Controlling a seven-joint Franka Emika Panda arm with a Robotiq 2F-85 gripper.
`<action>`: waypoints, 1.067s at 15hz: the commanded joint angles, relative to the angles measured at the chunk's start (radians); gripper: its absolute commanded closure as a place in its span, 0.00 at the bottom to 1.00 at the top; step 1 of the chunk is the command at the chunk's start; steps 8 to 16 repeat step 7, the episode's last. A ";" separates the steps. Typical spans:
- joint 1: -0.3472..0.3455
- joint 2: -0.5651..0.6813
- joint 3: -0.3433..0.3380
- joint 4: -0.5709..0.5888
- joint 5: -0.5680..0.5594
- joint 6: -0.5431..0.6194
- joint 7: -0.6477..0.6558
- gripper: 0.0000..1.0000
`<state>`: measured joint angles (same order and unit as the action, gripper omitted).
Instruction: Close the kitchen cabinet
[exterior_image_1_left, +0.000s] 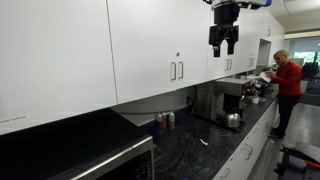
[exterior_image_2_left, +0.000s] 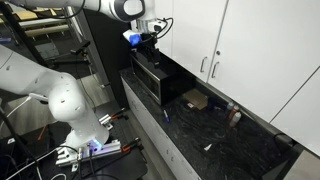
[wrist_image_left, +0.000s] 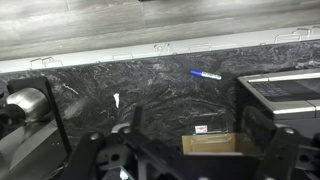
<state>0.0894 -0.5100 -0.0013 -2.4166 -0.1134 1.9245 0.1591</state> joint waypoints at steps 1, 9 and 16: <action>-0.055 -0.042 -0.044 0.015 0.050 -0.094 -0.093 0.00; -0.078 -0.051 -0.034 0.011 0.034 -0.099 -0.086 0.00; -0.078 -0.051 -0.034 0.011 0.034 -0.099 -0.086 0.00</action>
